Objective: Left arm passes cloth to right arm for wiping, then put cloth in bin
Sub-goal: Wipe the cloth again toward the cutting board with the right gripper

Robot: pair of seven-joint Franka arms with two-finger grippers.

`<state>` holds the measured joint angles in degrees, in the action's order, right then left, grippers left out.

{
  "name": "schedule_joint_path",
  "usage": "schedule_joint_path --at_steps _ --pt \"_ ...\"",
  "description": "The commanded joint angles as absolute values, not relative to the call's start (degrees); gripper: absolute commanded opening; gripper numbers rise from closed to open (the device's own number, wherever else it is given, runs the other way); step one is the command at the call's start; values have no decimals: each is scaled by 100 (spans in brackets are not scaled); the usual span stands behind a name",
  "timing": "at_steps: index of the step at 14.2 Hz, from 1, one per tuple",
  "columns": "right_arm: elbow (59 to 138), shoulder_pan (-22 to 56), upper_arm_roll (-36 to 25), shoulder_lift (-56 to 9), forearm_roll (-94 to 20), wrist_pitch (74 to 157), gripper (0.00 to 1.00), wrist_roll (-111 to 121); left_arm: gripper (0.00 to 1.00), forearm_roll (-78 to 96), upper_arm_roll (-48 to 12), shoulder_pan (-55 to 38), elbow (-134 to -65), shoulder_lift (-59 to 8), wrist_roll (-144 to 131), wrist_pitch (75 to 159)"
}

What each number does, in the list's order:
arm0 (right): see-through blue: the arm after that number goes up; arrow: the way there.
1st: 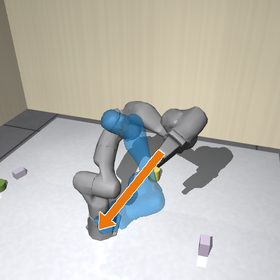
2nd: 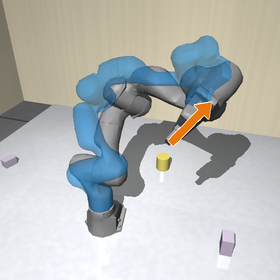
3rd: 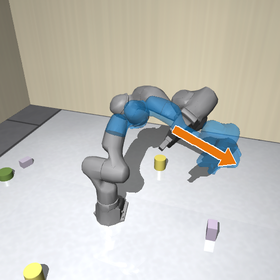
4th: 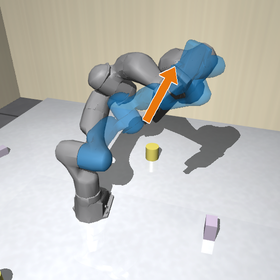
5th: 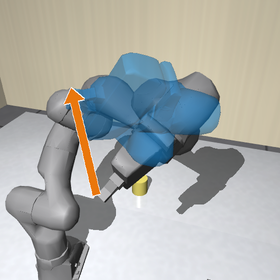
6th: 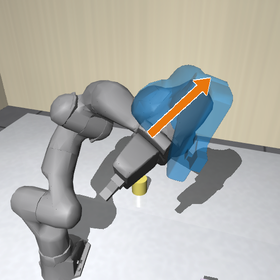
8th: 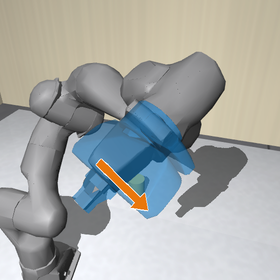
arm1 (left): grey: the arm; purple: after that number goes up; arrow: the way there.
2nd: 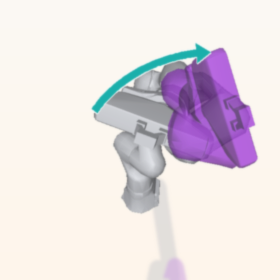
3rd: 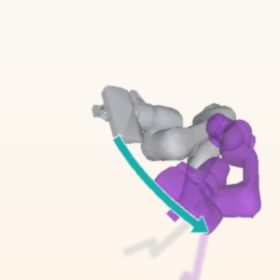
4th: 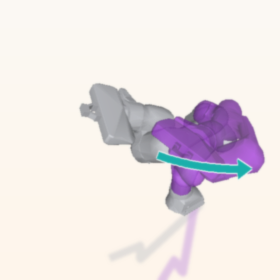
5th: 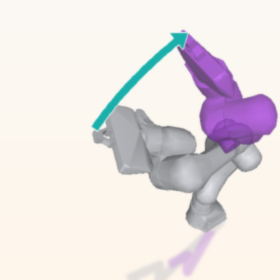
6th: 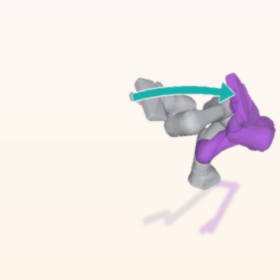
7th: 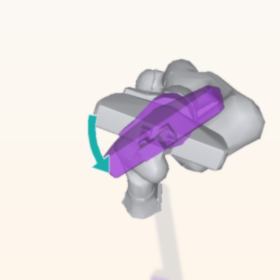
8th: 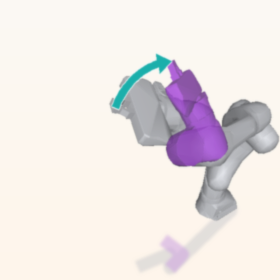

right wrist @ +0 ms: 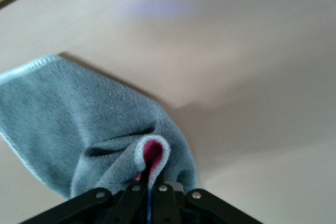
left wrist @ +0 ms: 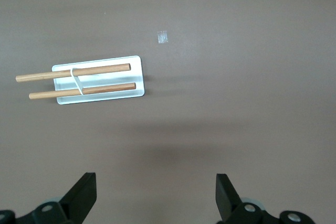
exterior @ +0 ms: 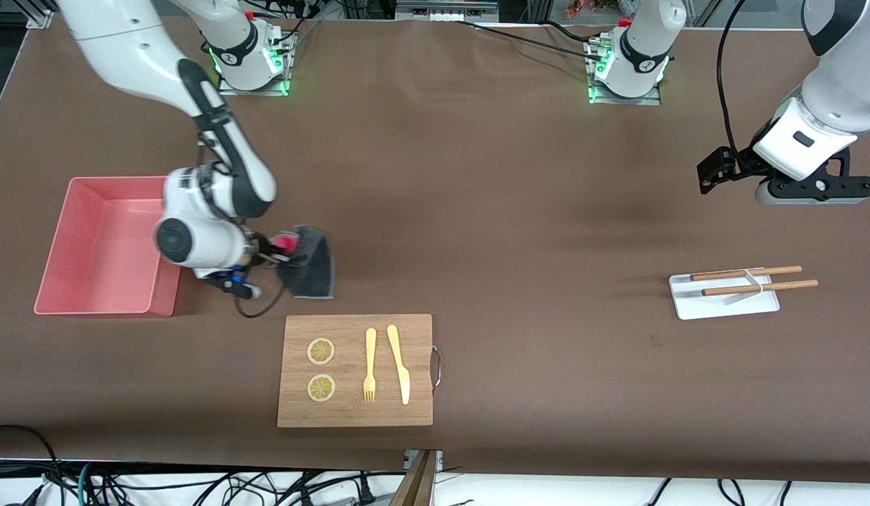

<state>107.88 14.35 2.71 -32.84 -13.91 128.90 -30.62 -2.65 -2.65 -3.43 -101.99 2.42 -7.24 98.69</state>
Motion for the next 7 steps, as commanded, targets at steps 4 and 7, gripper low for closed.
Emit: schedule_joint_path --at_steps 4,7 --pt "9302 2960 185 -4297 -1942 13289 0 -5603 100 -211 -264 -316 -10028 167 -554 9730" --pt "8904 3305 185 -4421 -1951 13272 0 -6450 100 -211 -237 -308 -10028 167 -536 9729"
